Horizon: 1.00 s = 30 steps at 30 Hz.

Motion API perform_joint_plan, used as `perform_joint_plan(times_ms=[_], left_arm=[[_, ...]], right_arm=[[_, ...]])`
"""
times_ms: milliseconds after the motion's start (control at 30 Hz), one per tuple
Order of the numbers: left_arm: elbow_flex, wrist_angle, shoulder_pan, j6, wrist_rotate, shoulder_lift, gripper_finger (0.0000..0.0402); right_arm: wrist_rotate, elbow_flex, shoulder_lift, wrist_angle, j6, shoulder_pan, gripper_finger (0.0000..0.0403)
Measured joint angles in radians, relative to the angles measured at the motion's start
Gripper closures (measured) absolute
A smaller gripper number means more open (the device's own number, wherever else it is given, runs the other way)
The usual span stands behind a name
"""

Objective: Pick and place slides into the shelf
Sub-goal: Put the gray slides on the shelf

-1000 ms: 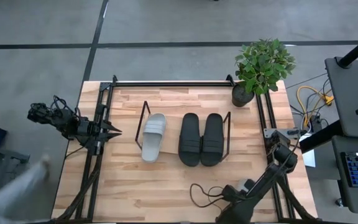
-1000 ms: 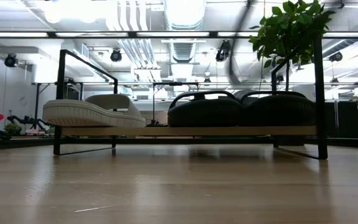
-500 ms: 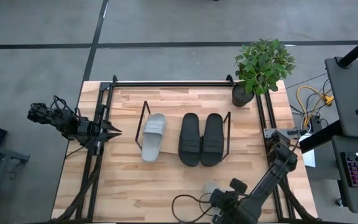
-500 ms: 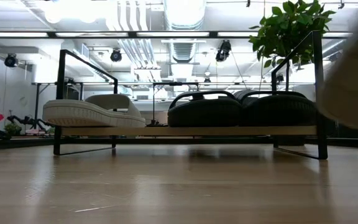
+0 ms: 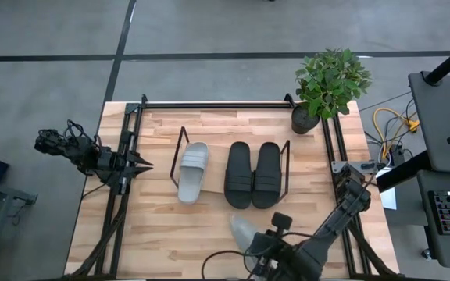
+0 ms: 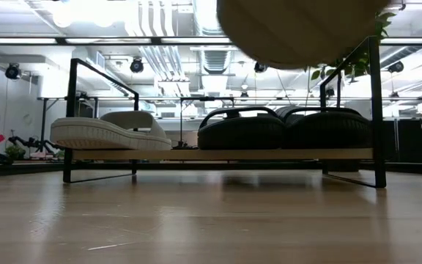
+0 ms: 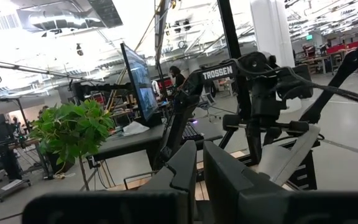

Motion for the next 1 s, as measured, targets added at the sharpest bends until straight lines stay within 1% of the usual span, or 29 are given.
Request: perform_joint_plan(times_ms=[167,233,333,467,700,1000], left_arm=[[0.0,0.0,0.0,0.0,0.0,0.0,0.0387],[0.0,0.0,0.0,0.0,0.0,0.0,0.0387],[0.0,0.0,0.0,0.0,0.0,0.0,0.0387],[0.0,0.0,0.0,0.0,0.0,0.0,0.0387],[0.0,-0.004,0.0,-0.002,0.0,0.0,0.0387],[0.0,-0.004,0.0,-0.002,0.0,0.0,0.0387]], right_arm=[[0.154,-0.004,0.001,0.108,-0.206,-0.064,0.0394],[0.218,-0.004,0.001,0.138,-0.252,-0.094,0.0394],[0.274,-0.004,0.0,0.158,-0.295,-0.145,0.0394],[0.306,-0.004,0.001,0.206,-0.35,-0.214,0.0394],[0.306,0.003,0.001,0.343,-0.47,-0.32,0.0394],[0.333,0.021,0.002,0.348,-0.489,-0.42,0.0394]])
